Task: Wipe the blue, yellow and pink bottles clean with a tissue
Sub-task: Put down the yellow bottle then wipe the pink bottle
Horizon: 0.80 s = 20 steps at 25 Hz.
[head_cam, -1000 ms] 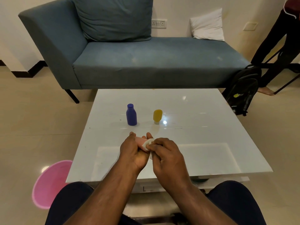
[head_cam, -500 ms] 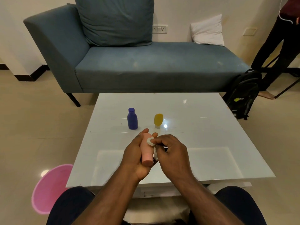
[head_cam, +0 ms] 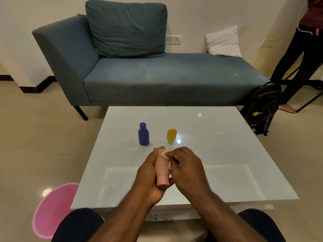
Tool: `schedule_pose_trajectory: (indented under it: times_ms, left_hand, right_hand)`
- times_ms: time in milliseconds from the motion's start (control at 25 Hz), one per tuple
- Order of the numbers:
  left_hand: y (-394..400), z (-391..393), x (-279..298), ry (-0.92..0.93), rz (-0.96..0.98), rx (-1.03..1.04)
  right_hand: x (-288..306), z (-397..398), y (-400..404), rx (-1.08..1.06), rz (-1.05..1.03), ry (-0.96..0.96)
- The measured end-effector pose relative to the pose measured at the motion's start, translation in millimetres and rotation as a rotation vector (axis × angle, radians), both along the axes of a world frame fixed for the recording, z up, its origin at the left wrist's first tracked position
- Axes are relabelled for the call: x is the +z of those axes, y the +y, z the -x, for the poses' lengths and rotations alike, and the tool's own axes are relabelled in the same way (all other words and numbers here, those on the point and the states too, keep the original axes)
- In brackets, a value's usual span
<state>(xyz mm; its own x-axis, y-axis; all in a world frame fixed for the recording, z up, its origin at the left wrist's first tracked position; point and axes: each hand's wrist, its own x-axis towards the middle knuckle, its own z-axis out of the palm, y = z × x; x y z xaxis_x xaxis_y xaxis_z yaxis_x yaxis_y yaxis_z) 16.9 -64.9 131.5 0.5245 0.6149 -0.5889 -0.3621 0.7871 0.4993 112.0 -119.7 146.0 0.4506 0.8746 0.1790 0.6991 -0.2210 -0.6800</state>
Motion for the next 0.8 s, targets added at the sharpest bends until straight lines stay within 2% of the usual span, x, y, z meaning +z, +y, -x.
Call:
schedule_pose_trajectory:
  times_ms: [240, 480, 600, 680, 800]
  left_hand:
    - [4.5, 4.9, -5.2, -0.029, -0.042, -0.039]
    - [0.4, 1.3, -6.8, 0.152, -0.161, -0.123]
    - [3.0, 1.4, -2.8, 0.096, -0.18, -0.099]
    - [3.3, 2.1, -1.9, 0.108, -0.19, -0.096]
    - [-0.1, 0.4, -8.2, 0.234, -0.24, -0.113]
  right_hand:
    - [-1.6, 18.2, -20.9, 0.083, 0.03, 0.038]
    - [0.6, 0.5, -0.2, -0.007, -0.024, -0.029]
    - [3.6, 17.2, -8.9, 0.074, -0.066, 0.024]
    - [3.5, 17.2, -13.2, 0.146, -0.081, -0.097]
    - [0.0, -5.6, -0.4, 0.029, -0.08, -0.103]
